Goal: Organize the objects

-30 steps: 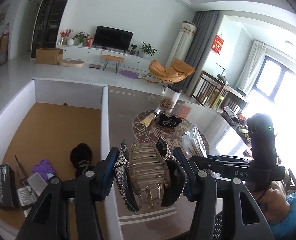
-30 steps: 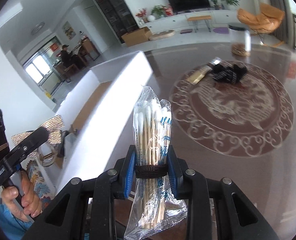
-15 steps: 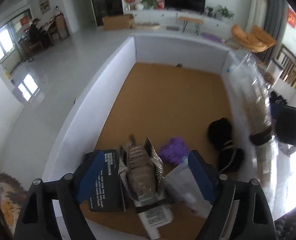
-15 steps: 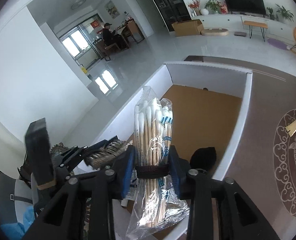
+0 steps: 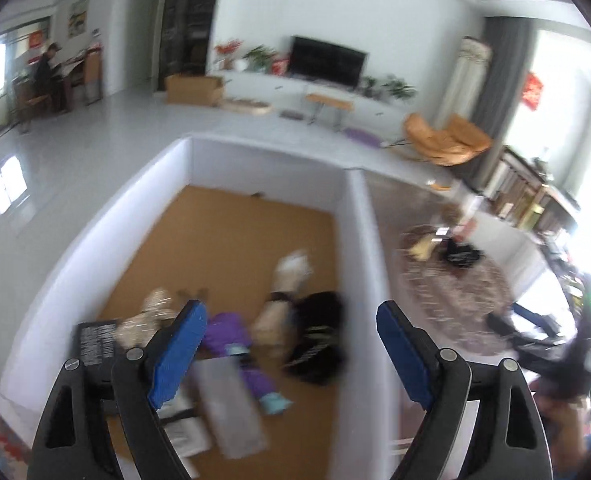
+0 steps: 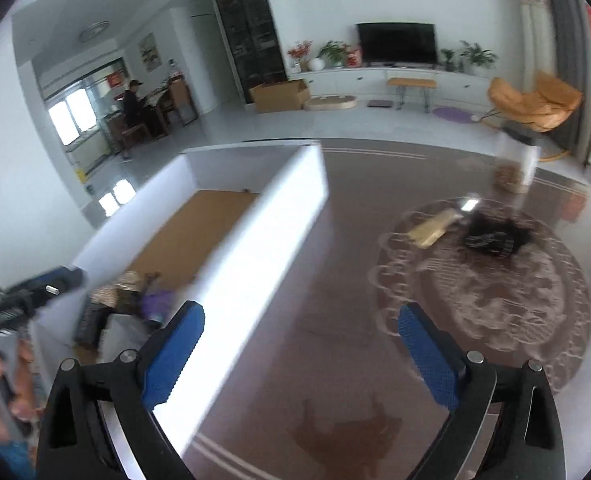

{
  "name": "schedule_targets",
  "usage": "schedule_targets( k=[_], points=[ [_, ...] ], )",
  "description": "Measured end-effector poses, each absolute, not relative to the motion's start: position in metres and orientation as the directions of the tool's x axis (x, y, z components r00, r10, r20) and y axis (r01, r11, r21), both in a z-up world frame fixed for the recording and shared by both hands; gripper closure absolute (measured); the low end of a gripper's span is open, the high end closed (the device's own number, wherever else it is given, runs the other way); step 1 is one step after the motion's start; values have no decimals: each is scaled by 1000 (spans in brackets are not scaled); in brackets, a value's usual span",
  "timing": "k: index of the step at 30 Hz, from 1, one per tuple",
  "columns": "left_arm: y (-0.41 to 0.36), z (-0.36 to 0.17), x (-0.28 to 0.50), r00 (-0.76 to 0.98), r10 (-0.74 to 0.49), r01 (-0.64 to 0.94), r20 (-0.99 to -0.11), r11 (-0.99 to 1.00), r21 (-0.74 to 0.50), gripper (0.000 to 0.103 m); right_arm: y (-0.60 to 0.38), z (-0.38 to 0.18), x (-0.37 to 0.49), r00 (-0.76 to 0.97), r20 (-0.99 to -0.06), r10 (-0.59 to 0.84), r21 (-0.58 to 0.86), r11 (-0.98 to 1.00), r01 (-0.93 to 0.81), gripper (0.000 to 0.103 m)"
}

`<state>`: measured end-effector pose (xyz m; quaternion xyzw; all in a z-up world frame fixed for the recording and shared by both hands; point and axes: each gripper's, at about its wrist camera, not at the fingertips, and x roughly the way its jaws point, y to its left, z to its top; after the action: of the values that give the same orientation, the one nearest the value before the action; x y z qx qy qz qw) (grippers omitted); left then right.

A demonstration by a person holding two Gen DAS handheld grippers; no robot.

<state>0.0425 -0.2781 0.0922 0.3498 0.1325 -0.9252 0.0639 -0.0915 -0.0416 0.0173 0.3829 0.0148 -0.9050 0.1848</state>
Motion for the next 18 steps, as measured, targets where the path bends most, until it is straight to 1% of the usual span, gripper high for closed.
schedule_targets(
  k=[2, 4, 6, 8, 12, 15, 18],
  points=[
    [-246, 101, 38, -767, 37, 128, -640, -969, -209, 16, 9, -16, -94, -638, -743, -199, 55, -970, 238, 5],
    [-205, 107, 35, -770, 113, 29, -627, -977, -211, 16, 50, -36, -94, -629, -767, -129, 33, -986, 162, 5],
    [-162, 106, 27, -748, 197, -76, -633, -974, -214, 14, 90, -52, -92, -620, -782, -54, 5, -997, 81, 5],
    [-121, 99, 20, -716, 252, -151, -651, -966, -208, 14, 123, -63, -88, -614, -789, 2, -12, -1000, 12, 5],
    [-57, 72, -3, -652, 315, -255, -690, -948, -192, 14, 158, -64, -80, -621, -783, 44, -7, -998, -62, 5],
    [-31, 44, -21, -627, 319, -271, -711, -945, -185, 14, 164, -67, -80, -625, -779, 47, -12, -998, -61, 5],
    [-23, 14, -36, -596, 288, -241, -749, -955, -175, 14, 164, -71, -82, -625, -780, 39, -16, -999, -42, 5]
  ],
)
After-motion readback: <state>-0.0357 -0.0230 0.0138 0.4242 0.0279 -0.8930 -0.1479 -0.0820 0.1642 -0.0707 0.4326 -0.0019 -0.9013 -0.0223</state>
